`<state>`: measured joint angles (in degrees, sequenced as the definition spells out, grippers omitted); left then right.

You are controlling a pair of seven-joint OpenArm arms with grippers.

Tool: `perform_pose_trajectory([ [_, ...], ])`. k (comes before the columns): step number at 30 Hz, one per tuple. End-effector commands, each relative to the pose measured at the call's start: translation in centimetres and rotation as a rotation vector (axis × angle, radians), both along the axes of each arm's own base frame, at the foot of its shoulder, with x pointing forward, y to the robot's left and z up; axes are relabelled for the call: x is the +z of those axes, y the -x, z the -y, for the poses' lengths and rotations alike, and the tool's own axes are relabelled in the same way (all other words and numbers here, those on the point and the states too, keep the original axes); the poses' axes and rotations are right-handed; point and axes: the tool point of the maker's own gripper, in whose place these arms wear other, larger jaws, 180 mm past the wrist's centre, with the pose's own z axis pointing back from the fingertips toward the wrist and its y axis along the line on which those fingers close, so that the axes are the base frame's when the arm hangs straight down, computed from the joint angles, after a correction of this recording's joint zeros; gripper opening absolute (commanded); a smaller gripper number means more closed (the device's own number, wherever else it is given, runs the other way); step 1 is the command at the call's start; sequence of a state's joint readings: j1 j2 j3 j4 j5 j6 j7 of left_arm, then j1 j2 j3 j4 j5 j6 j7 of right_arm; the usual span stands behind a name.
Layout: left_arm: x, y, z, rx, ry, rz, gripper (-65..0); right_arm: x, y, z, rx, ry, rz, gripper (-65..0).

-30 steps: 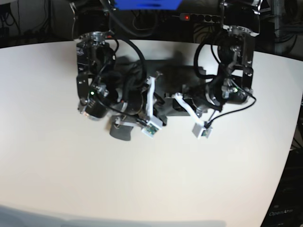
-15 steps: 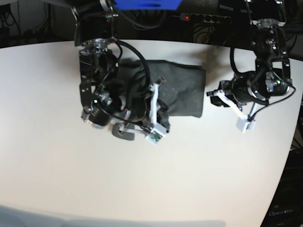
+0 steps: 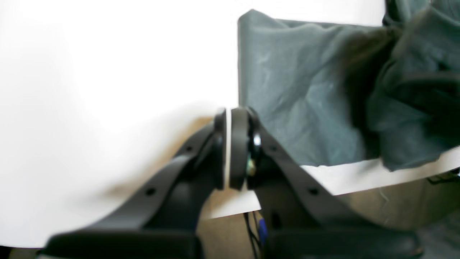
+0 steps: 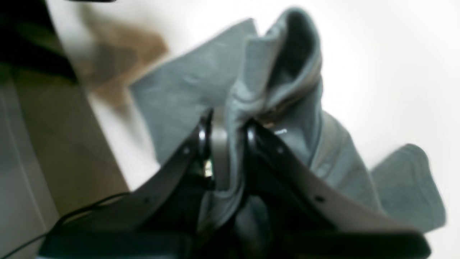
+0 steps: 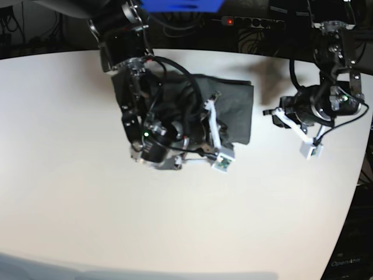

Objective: Fold the T-shirt properly
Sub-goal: 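Grasp the opposite end of the shirt strip with the left gripper, then lift the held end with the right gripper and fold it toward the left gripper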

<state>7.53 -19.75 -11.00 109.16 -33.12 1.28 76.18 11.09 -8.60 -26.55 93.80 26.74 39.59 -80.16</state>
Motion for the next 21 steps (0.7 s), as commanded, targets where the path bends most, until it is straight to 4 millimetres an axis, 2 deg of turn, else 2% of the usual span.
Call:
perform_pose_trajectory([
  [1, 0.7, -0.3, -1.1, -0.005, -0.037, 0.026, -62.6, 1.5, -0.8, -0.6, 0.013, -0.029, 0.04, -64.3],
  [7, 0.6, 0.0, -2.4, -0.009, -0.075, 0.011, -62.6, 2.4, -1.9, -0.7, 0.017, -0.027, 0.073, -64.3],
  [15, 0.1, 0.4, -2.5, -0.005, -0.075, -0.006, -62.6, 3.0, -2.5, -0.9, 0.031, -0.023, 0.098, -64.3],
  [18, 0.1, 0.5, -2.6, -0.005, -0.08, -0.007, -62.6, 3.0, -1.3, -2.3, 0.101, -0.004, 0.112, -64.3],
  [21, 0.0, 0.7, -2.6, -0.008, -0.08, -0.021, -62.6, 2.6, 0.7, -4.1, 0.2, 0.02, 0.123, -64.3],
])
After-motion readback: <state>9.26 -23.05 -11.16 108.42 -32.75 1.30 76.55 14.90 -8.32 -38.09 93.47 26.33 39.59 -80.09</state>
